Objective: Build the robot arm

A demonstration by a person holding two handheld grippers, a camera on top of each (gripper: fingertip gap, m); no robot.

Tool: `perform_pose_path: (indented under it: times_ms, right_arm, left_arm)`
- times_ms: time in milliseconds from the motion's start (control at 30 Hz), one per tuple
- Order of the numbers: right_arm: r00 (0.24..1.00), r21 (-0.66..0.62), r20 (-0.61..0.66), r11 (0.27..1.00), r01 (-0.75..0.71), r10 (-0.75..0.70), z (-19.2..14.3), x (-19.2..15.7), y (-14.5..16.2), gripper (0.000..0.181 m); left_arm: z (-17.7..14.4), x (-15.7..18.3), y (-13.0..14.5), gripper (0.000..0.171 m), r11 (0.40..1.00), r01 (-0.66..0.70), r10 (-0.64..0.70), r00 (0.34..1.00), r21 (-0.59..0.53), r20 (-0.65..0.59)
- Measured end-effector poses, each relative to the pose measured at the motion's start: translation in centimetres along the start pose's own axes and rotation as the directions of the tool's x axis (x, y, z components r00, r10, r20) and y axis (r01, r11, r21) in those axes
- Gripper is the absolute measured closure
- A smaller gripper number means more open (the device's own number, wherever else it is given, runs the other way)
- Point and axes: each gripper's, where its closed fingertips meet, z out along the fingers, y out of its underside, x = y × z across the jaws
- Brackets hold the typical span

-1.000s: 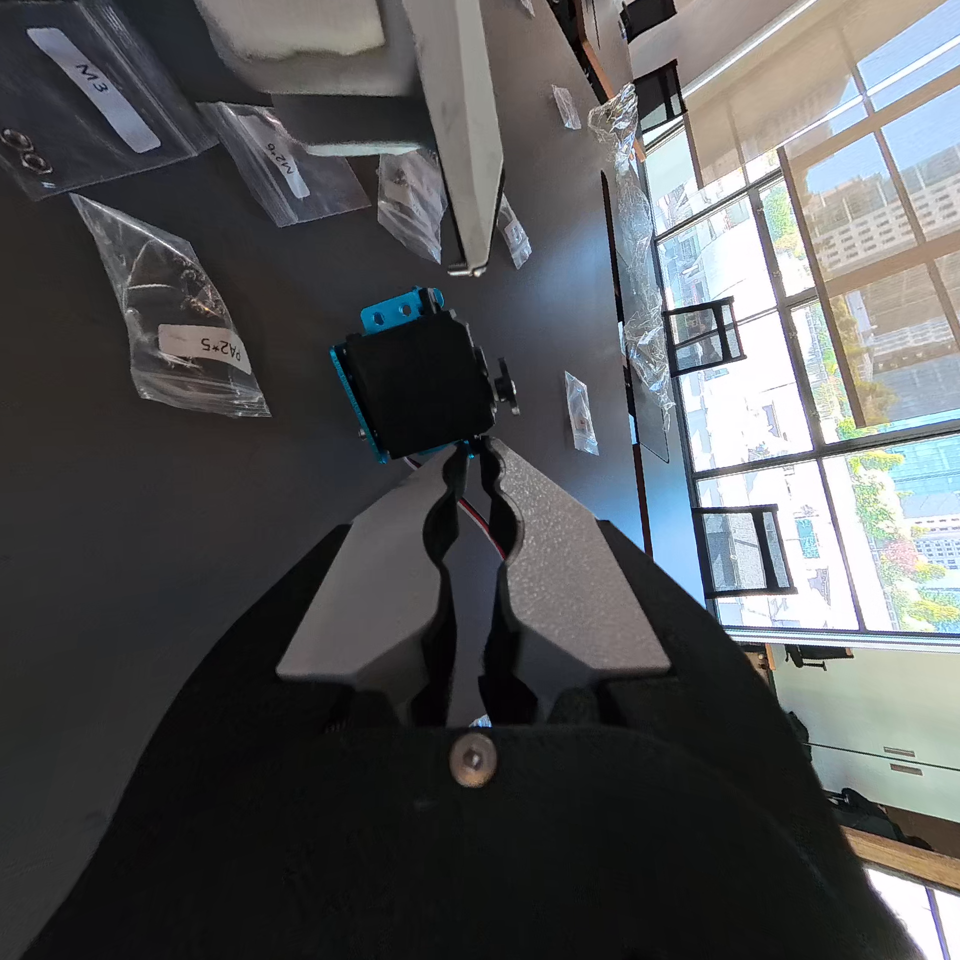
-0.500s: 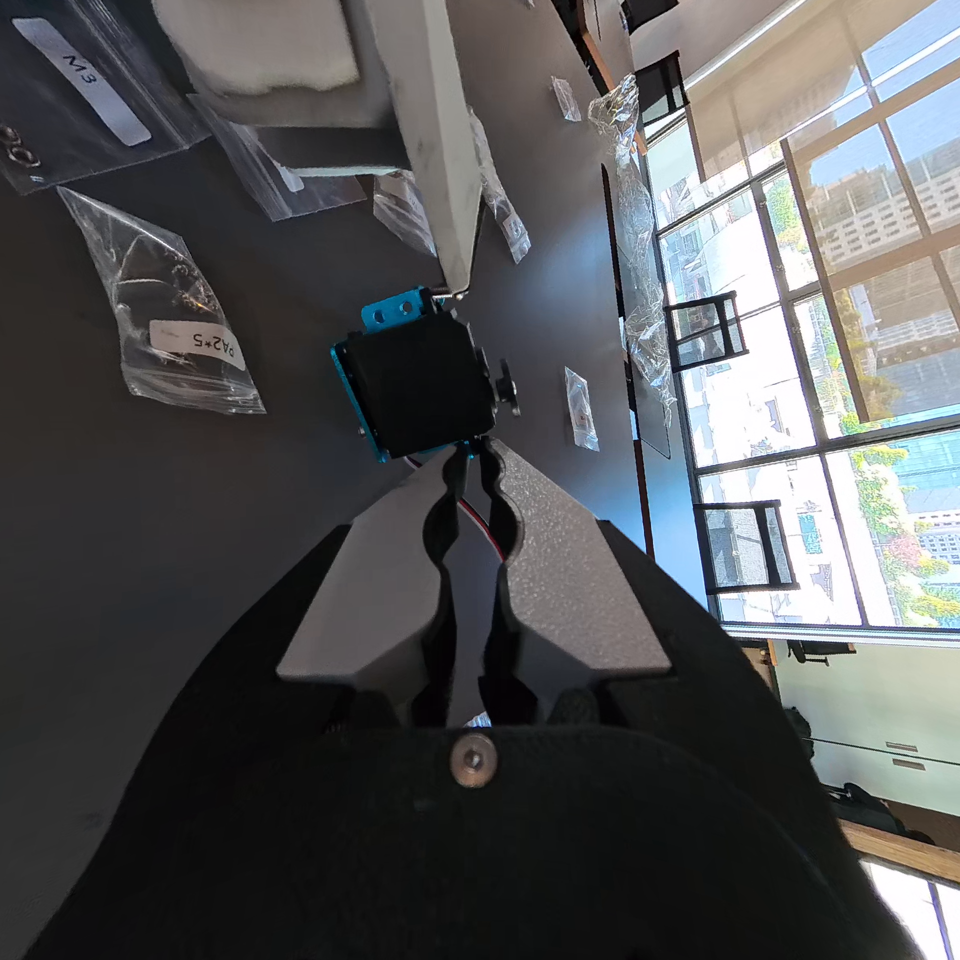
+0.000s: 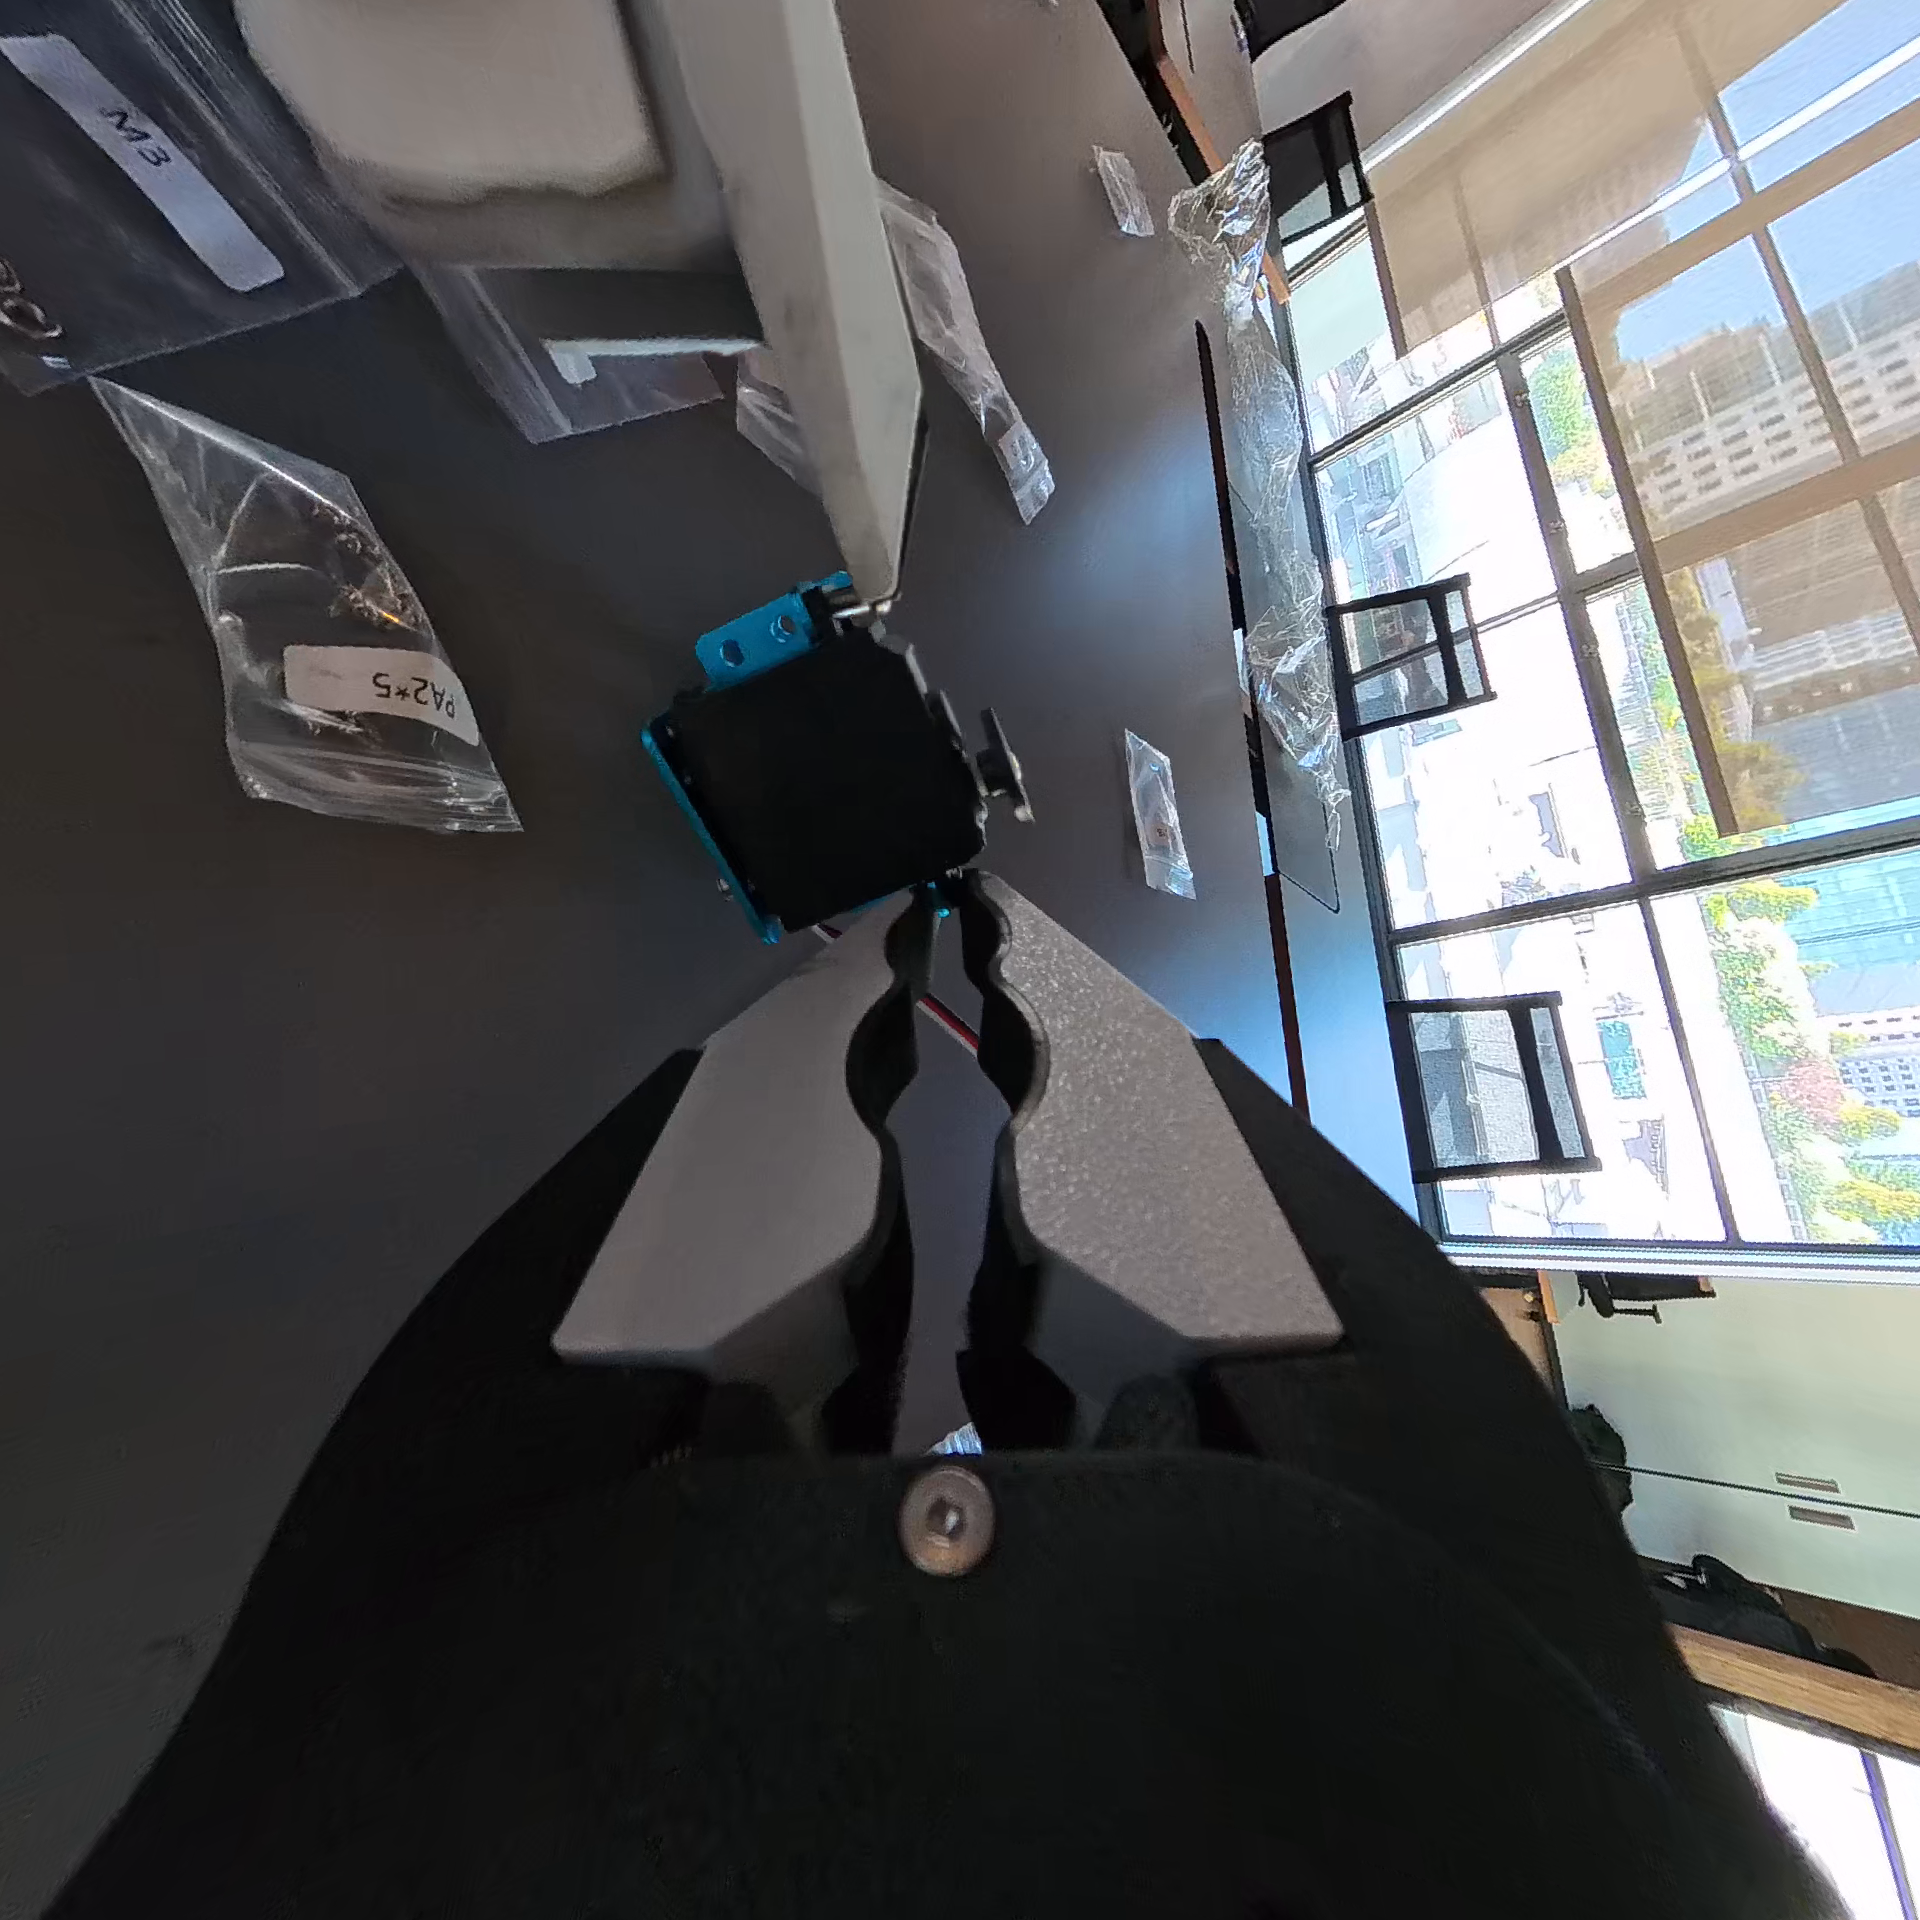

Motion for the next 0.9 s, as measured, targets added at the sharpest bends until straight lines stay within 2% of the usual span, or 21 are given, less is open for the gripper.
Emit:
perform_pose_path:
  times_ms: [200, 433, 567, 767, 900]
  right_arm:
    - [1.000, -0.004, -0.001, 1.000, -0.004, 0.004, 0.01, 0.02, 0.09, 0.177]
    - [1.000, -0.005, -0.002, 1.000, -0.002, 0.002, -0.01, 0.01, 0.09, 0.177]
    - [1.000, -0.001, -0.001, 1.000, 0.000, 0.000, -0.03, -0.02, 0.02, 0.177]
    - [1.000, 0.001, -0.001, 1.000, 0.002, -0.002, -0.02, -0.03, -0.10, 0.177]
    - [1.000, -0.002, -0.003, 1.000, 0.003, -0.003, -0.02, -0.01, -0.06, 0.177]
  left_arm:
    - [-0.27, -0.14, 0.00, 0.167, 1.000, -0.003, 0.003, 1.000, -0.011, 0.009]
    - [-0.06, -0.06, 0.01, 0.166, 0.994, -0.101, 0.103, 0.994, -0.046, 0.039]
    - [0.12, -0.08, 0.30, 0.166, 0.984, -0.143, 0.148, 0.988, -0.104, 0.036]
    - [0.05, -0.26, 0.51, 0.166, 0.979, -0.133, 0.141, 0.989, -0.155, 0.040]
    - [-0.17, -0.28, 0.45, 0.164, 0.980, -0.129, 0.136, 0.990, -0.150, 0.037]
